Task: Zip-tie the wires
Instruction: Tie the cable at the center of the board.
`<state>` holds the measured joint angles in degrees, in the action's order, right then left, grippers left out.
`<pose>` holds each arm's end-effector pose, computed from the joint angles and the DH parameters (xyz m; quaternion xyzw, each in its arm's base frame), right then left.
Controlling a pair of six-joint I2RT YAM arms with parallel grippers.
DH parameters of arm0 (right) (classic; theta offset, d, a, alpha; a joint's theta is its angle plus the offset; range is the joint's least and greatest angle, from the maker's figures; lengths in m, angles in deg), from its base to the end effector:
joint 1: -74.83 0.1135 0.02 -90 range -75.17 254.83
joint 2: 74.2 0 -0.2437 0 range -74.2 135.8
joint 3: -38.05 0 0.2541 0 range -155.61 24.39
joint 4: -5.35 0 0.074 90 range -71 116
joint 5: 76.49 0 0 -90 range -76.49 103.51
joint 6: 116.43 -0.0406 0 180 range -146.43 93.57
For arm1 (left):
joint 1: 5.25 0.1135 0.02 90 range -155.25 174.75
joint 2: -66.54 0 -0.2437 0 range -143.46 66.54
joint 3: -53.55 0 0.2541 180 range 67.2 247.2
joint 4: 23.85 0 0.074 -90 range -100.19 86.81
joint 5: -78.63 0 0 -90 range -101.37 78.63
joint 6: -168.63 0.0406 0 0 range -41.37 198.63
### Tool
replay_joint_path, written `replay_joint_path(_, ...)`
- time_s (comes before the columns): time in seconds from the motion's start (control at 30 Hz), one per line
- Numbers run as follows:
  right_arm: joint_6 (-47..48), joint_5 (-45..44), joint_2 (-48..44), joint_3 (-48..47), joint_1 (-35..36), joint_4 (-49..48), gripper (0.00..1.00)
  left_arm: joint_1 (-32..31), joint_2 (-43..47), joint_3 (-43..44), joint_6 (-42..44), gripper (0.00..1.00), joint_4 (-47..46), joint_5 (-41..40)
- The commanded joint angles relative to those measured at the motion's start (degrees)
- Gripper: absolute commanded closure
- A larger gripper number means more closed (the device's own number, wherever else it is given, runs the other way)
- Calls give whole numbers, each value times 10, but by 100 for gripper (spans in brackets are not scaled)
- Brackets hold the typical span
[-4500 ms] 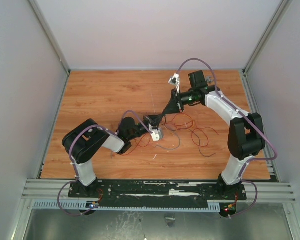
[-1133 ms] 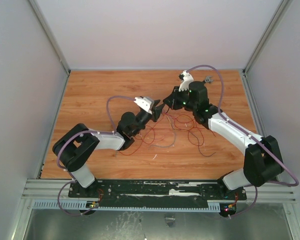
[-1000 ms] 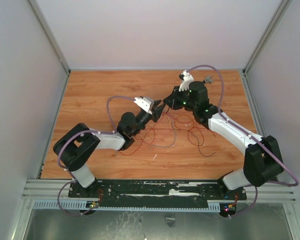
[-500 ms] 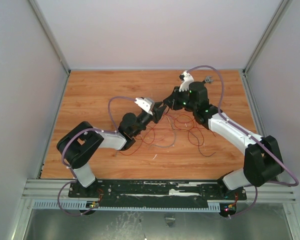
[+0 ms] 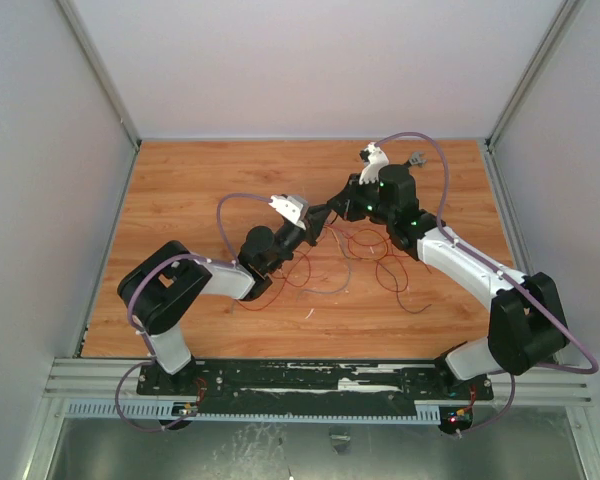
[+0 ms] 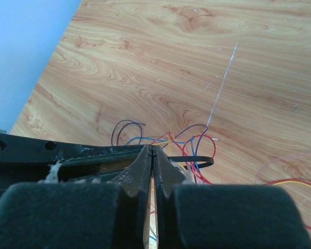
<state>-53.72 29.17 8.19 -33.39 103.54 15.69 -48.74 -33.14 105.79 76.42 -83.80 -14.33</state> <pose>0.2952 0.1742 0.2657 -0.0870 0.8168 0.3618 0.4408 0.2515 -0.2357 0.1914 0.2017 0.5926 -0.2879 0.7248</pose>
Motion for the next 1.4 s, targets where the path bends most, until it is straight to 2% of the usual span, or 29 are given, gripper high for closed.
replay_joint_path(0.0, -11, 2, -12, 9, 5, -18, 100, 5, -10, 16, -8, 81, -33, -9)
replay_joint_path(0.33, 0, -23, -8, -9, 4, -9, 100, 5, -8, 0, -21, 100, -51, 1)
replay_joint_path(0.57, 10, -48, 1, -46, 2, 1, 100, 5, -12, -40, -39, 100, -89, 12)
replay_joint_path(1.03, 21, -61, 18, -121, -10, 17, 100, 2, -29, -74, -39, 100, -98, 7)
replay_joint_path(1.37, 25, -58, 17, -130, -17, 21, 100, 3, -43, -84, -37, 100, -107, 2)
